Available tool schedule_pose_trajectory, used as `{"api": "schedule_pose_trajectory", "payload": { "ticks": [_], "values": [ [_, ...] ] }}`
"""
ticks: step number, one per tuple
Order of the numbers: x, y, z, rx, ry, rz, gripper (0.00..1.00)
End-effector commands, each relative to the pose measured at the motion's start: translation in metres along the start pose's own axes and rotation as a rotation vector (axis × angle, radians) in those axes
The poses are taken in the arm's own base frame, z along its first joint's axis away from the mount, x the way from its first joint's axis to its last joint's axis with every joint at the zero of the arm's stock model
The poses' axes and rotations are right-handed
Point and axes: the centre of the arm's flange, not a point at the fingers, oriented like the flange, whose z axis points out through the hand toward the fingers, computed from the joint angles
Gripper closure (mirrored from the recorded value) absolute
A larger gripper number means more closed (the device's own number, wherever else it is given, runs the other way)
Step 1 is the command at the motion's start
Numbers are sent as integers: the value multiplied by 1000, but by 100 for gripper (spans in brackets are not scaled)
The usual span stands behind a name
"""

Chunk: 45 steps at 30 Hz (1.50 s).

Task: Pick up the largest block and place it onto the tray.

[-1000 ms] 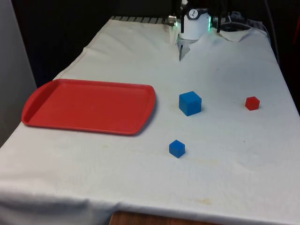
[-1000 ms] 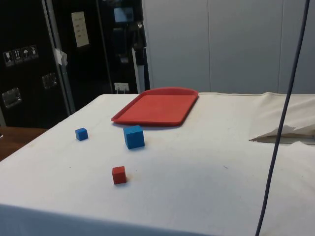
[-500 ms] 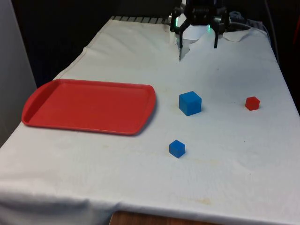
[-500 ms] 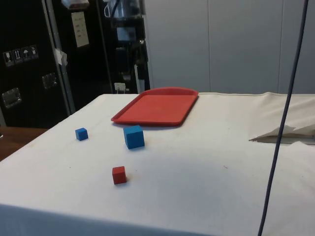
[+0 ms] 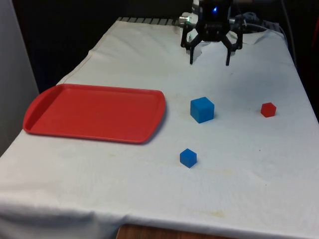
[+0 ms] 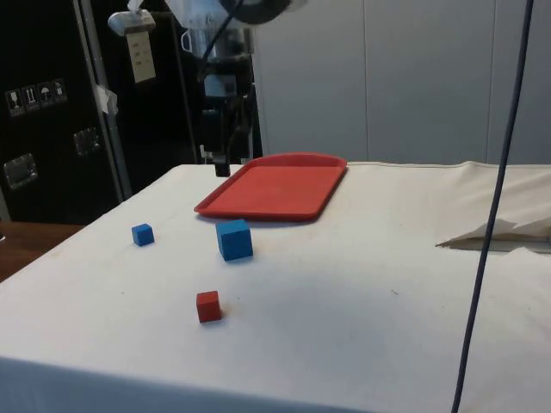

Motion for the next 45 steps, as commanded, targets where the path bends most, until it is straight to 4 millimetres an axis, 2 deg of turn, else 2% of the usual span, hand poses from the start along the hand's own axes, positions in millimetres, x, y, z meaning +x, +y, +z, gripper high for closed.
{"api": "schedule_pose_trajectory", "payload": {
  "ticks": [1, 12, 19, 20, 26, 45],
  "values": [
    [1, -1, 2, -2, 4, -5, 0],
    [6, -8, 28, -22, 47, -69, 0],
    [10, -8, 52, -41, 49, -107, 0],
    [10, -6, 49, -57, 44, -100, 0],
    [12, -6, 69, -47, 40, -137, 0],
    [12, -6, 107, -54, 23, -239, 0]
  ]
}}
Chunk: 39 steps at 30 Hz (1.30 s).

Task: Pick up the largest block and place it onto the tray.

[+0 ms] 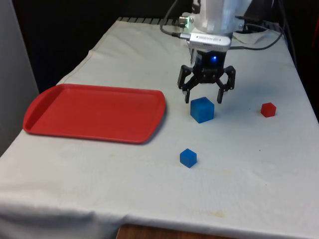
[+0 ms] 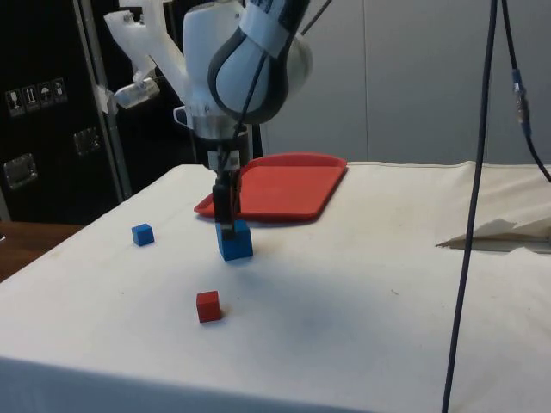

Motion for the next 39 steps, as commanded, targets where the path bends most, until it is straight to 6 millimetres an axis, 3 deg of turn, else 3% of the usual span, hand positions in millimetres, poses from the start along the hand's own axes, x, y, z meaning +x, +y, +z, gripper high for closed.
{"api": "schedule_pose_trajectory", "payload": {
  "ticks": [1, 10, 12, 13, 14, 15, 19, 31, 38, 39],
  "values": [
    [2, 0, 1, 14, 9, -8, 0],
    [3, 6, 15, 13, -2, -30, 3],
    [2, 7, 16, 2, -14, -28, 21],
    [3, 6, 17, 12, -4, -32, 21],
    [3, 6, 18, 12, -5, -34, 33],
    [2, 6, 19, 12, -7, -35, 56],
    [2, 6, 20, 12, -7, -36, 99],
    [2, 8, 18, 1, -16, -34, 100],
    [6, 17, -13, 10, 3, -20, 100],
    [7, 15, -8, 14, 7, -21, 100]
  ]
}}
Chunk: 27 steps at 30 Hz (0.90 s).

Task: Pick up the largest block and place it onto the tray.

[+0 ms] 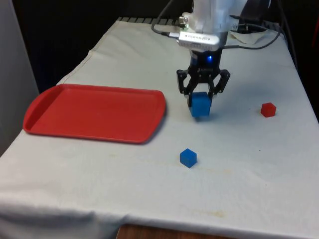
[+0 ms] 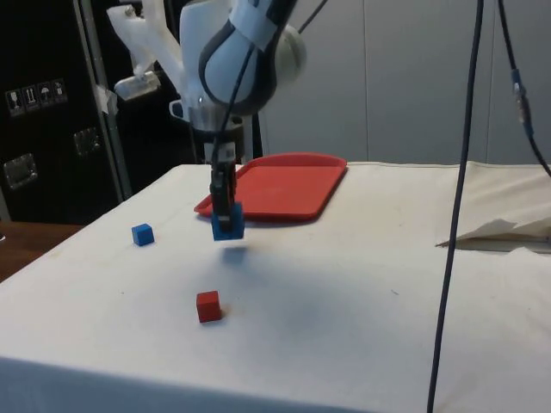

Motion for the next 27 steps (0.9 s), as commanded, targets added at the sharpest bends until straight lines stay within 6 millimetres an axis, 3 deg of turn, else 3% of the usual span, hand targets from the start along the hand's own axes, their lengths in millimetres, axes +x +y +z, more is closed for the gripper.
{"api": "schedule_pose_trajectory", "payload": {
  "ticks": [1, 27],
  "values": [
    [-1, 2, -5, -4, -4, 2, 100],
    [3, 34, -92, 20, 19, 30, 100]
  ]
}}
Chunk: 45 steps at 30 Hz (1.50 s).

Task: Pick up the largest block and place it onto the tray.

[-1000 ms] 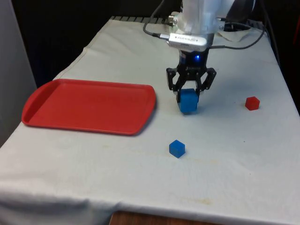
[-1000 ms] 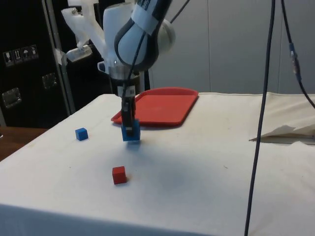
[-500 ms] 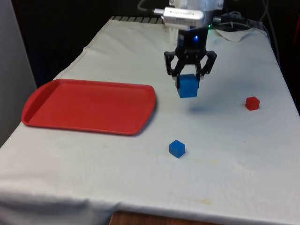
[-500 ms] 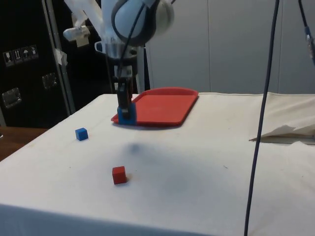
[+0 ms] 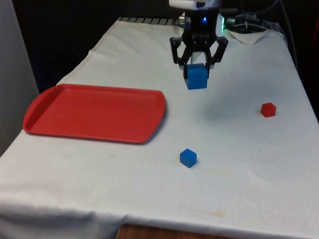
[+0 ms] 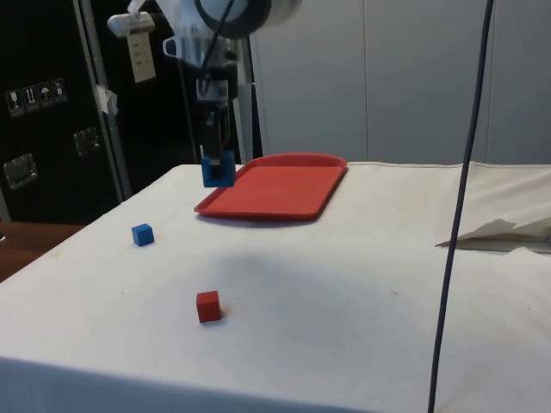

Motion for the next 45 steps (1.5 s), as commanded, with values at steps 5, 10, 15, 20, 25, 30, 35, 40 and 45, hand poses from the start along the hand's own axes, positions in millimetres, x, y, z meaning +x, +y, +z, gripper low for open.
{"api": "schedule_pose_trajectory", "payload": {
  "ticks": [5, 10, 15, 20, 25, 30, 35, 40, 45],
  "values": [
    [-2, 10, -11, -11, -12, 12, 100],
    [-4, 25, -17, -14, -11, 25, 100],
    [-5, 34, -19, -17, -10, 37, 100],
    [-8, 46, -21, -22, -9, 56, 100],
    [-13, 60, -21, -28, -7, 74, 100],
    [-18, 74, -20, -35, -7, 86, 100],
    [-23, 84, -18, -44, -13, 95, 100],
    [-30, 102, -14, -49, -19, 109, 100],
    [-35, 116, -12, -55, -26, 122, 100]
  ]
}}
